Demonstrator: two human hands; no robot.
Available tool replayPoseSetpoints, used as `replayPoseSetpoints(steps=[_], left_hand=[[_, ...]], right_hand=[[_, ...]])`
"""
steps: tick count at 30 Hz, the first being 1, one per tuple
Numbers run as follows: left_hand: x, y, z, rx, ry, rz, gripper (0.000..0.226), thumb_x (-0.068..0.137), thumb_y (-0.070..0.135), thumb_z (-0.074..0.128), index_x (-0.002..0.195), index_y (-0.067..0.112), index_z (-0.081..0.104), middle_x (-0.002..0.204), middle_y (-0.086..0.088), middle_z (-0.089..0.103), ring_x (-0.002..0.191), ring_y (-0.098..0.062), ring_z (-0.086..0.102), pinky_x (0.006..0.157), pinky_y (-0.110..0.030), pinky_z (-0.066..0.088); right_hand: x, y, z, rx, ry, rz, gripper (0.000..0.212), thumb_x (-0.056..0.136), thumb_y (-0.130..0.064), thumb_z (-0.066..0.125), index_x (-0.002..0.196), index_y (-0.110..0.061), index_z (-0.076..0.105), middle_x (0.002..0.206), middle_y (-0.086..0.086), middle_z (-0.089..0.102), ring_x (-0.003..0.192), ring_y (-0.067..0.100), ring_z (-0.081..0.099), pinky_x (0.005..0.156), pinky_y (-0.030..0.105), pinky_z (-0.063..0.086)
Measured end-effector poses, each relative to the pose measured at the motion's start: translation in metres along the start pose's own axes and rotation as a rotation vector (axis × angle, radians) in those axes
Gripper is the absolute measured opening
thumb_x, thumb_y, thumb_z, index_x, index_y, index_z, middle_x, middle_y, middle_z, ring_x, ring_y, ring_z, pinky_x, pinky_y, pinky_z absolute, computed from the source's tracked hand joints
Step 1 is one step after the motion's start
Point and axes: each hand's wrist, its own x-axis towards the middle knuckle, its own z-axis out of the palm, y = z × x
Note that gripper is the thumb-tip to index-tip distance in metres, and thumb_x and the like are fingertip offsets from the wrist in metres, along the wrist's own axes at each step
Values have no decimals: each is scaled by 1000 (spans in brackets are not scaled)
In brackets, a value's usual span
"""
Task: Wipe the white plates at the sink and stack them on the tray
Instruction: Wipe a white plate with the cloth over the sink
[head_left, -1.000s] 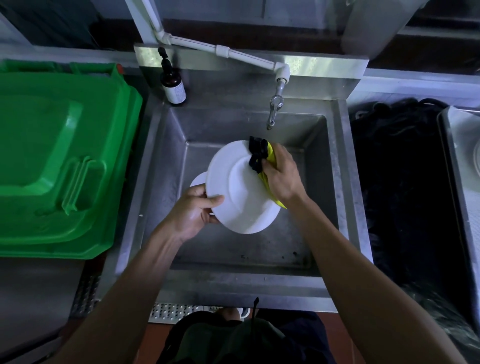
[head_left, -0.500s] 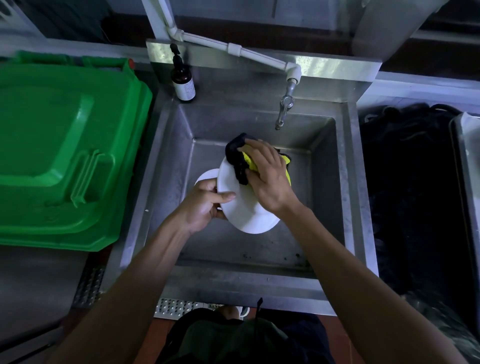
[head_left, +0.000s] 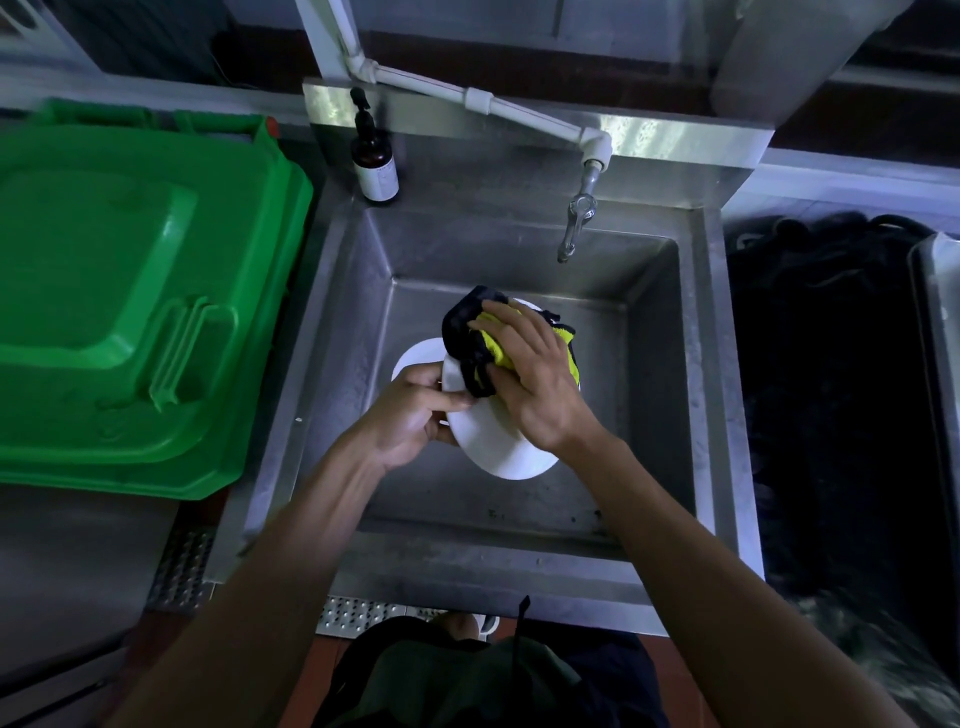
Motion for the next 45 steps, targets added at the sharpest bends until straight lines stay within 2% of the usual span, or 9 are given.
replayPoseSetpoints(steps=[5, 9, 13, 21, 25, 31, 36, 40, 45], left_hand=[[0, 7, -2, -28, 4, 11, 21, 87, -2, 64, 98, 12, 75, 98, -9, 76, 91, -29, 71, 67, -42, 61], [-4, 12, -6, -31, 25, -1, 35, 74, 5, 72, 110, 5, 71, 107, -19, 71, 95, -37, 68, 78, -48, 56], [-8, 11, -6, -47, 56, 17, 40, 72, 7, 70, 112, 2, 69, 114, -27, 68, 99, -43, 64, 85, -52, 51], [-10, 6, 6, -151, 151, 76, 48, 72, 9, 68, 119, -1, 66, 110, -20, 70, 96, -38, 67, 68, -47, 61], [-4, 3, 14, -240, 188, 79, 33, 83, -2, 66, 116, 3, 67, 113, -19, 70, 100, -38, 67, 81, -55, 58], [8, 2, 14, -272, 218, 94, 23, 91, -3, 59, 105, 9, 72, 101, -13, 76, 91, -30, 73, 79, -51, 61], [15, 2, 12, -282, 243, 80, 26, 92, 3, 62, 116, 7, 71, 106, -18, 73, 90, -32, 71, 77, -48, 61], [16, 2, 15, -373, 263, 63, 26, 94, 5, 60, 117, 8, 71, 108, -16, 74, 89, -30, 72, 76, -46, 60], [20, 3, 23, -484, 302, 54, 29, 99, 10, 56, 126, 6, 67, 115, -15, 70, 98, -28, 67, 75, -39, 54]], right_hand=[[10, 3, -5, -60, 42, -41, 50, 93, -24, 56, 142, -14, 54, 155, 2, 43, 146, 30, 32, 113, 55, 28], [18, 12, -8, -82, 97, -2, 49, 98, -34, 50, 142, -12, 52, 156, 3, 42, 145, 30, 34, 111, 56, 31], [22, 23, -10, -47, 154, 93, 49, 100, -36, 49, 145, -13, 48, 154, 2, 44, 141, 27, 39, 108, 46, 34], [3, 41, -11, 204, 191, 350, 43, 96, -23, 49, 137, -12, 51, 131, 2, 56, 121, 17, 47, 107, 43, 38], [-5, 33, 1, 216, 219, 426, 54, 93, -26, 48, 146, -13, 45, 151, 5, 45, 139, 23, 38, 118, 46, 29], [-10, 8, 18, 173, 257, 414, 52, 95, -16, 51, 146, -14, 46, 156, 2, 41, 146, 24, 30, 118, 51, 27], [-14, -13, 29, 179, 242, 392, 52, 92, -24, 46, 143, -18, 50, 153, -4, 45, 143, 18, 36, 116, 51, 27], [-21, -19, 35, 179, 298, 333, 45, 96, -10, 55, 141, -14, 52, 150, -1, 48, 139, 20, 42, 113, 50, 31], [-31, -26, 48, 129, 324, 303, 47, 95, -12, 58, 142, -12, 52, 152, 2, 46, 144, 23, 37, 118, 41, 26]])
